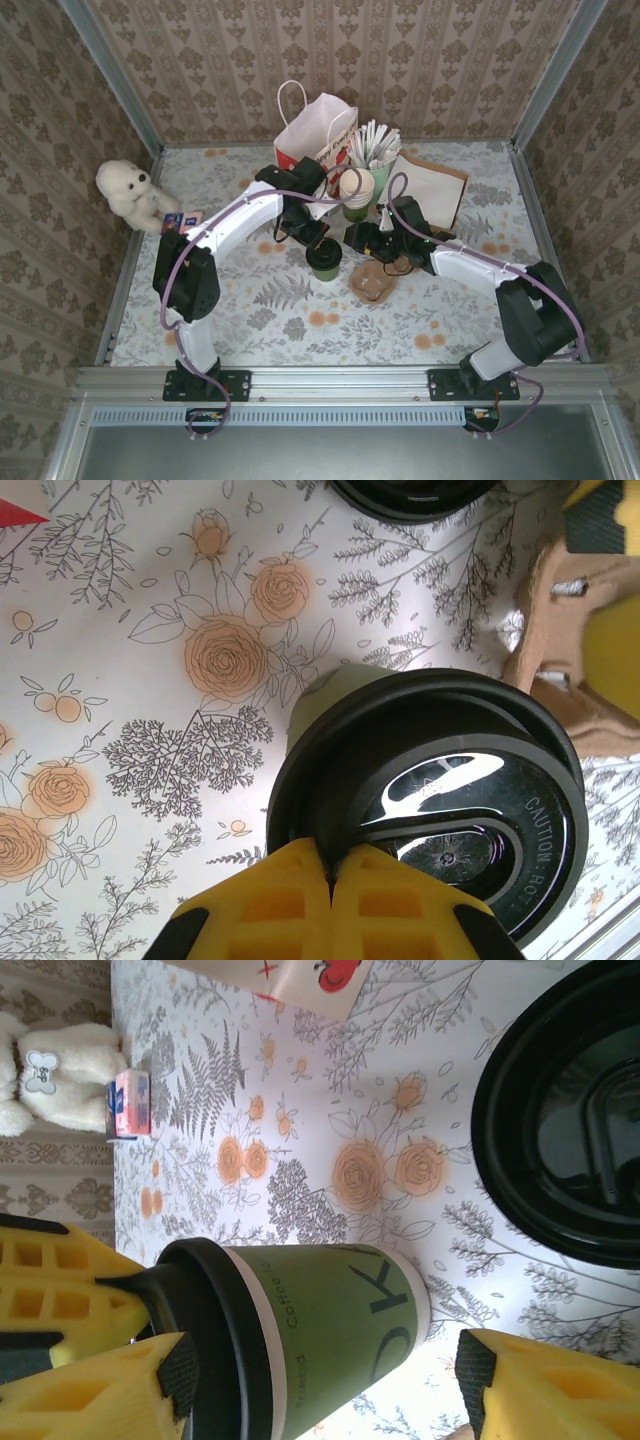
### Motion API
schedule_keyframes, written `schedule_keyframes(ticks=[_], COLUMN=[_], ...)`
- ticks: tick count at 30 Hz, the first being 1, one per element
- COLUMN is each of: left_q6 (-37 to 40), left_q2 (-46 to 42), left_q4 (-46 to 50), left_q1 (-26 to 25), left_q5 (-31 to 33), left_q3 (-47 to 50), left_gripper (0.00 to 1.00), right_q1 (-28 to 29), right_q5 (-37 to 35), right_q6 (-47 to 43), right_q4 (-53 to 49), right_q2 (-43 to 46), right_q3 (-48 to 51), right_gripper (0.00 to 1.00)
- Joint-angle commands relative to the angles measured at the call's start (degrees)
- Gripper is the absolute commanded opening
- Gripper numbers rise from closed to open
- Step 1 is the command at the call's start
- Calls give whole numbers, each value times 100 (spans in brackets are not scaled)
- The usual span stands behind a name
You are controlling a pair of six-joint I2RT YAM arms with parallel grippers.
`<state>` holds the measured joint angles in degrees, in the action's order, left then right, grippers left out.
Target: Pack the takeout coffee
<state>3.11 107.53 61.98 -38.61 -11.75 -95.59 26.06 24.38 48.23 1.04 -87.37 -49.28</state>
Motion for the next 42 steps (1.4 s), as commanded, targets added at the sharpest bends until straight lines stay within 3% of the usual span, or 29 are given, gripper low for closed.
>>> schedule_keyframes(ticks=[1, 15, 22, 25, 35, 42], left_q6=[363, 46, -654, -986, -1851, -2274], left_q2=[119, 87, -191, -274, -583, -505], left_q4=[317, 115, -674, -852, -435, -399], left_q1=[-48, -60, -63, -52, -35, -119], left_q5=[-45, -45, -280, -85, 408, 382], left_q3=[-171, 13, 1306, 1551, 898, 769], left_gripper=[0, 0, 0, 0, 0, 0], right_q1=[-22, 100, 184, 199, 206, 376], right_q5=[483, 895, 345, 295, 273, 525], right_q6=[304, 323, 446, 439, 27, 64], right_q4=[-260, -276, -383, -365, -58, 475], right_q2=[-297, -990, -1196, -1173, -242, -211], right_q3=[-303, -599, -73, -107, -548, -197], right_gripper=[70, 65, 60, 61, 78, 80])
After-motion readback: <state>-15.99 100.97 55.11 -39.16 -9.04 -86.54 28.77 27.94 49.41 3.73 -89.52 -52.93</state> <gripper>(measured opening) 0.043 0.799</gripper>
